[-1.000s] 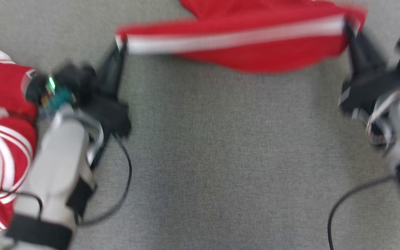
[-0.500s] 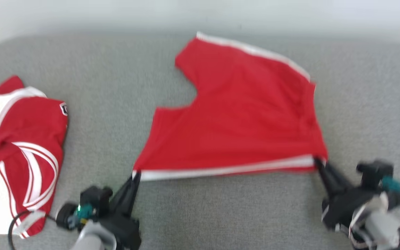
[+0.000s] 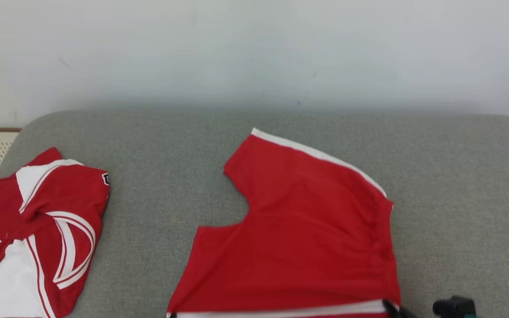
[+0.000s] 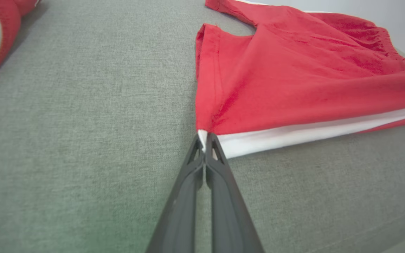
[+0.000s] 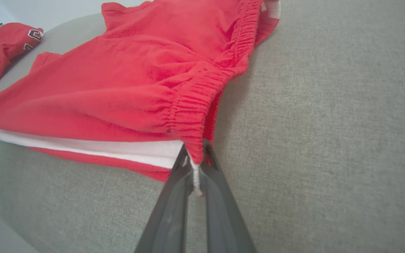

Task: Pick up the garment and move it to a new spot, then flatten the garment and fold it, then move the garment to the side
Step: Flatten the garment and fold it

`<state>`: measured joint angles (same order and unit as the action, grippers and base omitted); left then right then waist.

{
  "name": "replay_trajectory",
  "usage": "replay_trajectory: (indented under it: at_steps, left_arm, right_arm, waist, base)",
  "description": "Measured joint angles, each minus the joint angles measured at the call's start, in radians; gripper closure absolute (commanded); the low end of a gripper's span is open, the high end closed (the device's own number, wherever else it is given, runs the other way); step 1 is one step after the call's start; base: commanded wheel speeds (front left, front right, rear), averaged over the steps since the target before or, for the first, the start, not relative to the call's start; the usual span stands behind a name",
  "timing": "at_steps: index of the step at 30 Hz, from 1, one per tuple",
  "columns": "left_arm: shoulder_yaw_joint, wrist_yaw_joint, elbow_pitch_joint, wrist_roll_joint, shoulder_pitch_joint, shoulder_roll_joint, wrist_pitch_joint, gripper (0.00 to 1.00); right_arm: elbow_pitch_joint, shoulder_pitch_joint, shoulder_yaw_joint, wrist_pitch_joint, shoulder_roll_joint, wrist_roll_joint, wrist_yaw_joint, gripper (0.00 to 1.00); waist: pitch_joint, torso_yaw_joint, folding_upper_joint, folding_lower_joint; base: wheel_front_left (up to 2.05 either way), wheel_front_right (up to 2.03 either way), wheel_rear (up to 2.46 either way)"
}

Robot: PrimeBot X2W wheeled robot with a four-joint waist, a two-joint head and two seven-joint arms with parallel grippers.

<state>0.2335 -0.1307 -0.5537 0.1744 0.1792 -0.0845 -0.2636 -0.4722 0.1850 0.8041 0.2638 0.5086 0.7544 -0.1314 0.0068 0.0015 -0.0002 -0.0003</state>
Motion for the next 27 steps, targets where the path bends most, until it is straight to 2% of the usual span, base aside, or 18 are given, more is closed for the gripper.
replay_trajectory:
  at_steps: [6, 11, 19, 23, 27]
  left_arm:
    - [-0.016, 0.000, 0.028, 0.012, -0.079, -0.004, 0.000, 1.00]
    - [-0.015, 0.000, 0.140, 0.009, -0.052, -0.019, 0.000, 1.00]
    - [0.016, 0.000, 0.165, -0.017, 0.194, -0.040, 0.000, 1.00]
    - [0.022, 0.000, 0.105, -0.049, 0.358, -0.034, 0.000, 1.00]
    - [0.096, 0.000, 0.046, -0.071, 0.487, -0.044, 0.000, 1.00]
  right_arm:
    - [0.033, -0.070, 0.067, 0.000, 0.022, 0.005, 0.000, 1.00]
    - [0.074, -0.062, 0.013, 0.000, 0.034, 0.020, 0.000, 1.00]
    - [0.114, 0.036, -0.107, 0.000, -0.003, 0.042, 0.000, 1.00]
    - [0.101, 0.111, -0.165, 0.000, -0.028, 0.047, 0.000, 1.00]
    - [0.078, 0.176, -0.193, 0.000, -0.054, 0.023, 0.000, 1.00]
  waist:
    - [-0.035, -0.001, 0.0000, 0.0001]
    - [-0.028, -0.006, 0.0001, 0.0002]
    - [0.030, -0.013, 0.0001, 0.0003]
    - [0.085, -0.023, 0.0002, 0.0005]
    - [0.144, -0.040, 0.0003, 0.0005]
  base:
    - [0.00, 0.00, 0.00]
    - [0.00, 0.00, 0.00]
    - [0.00, 0.00, 0.00]
    - [0.00, 0.00, 0.00]
    - [0.00, 0.00, 0.00]
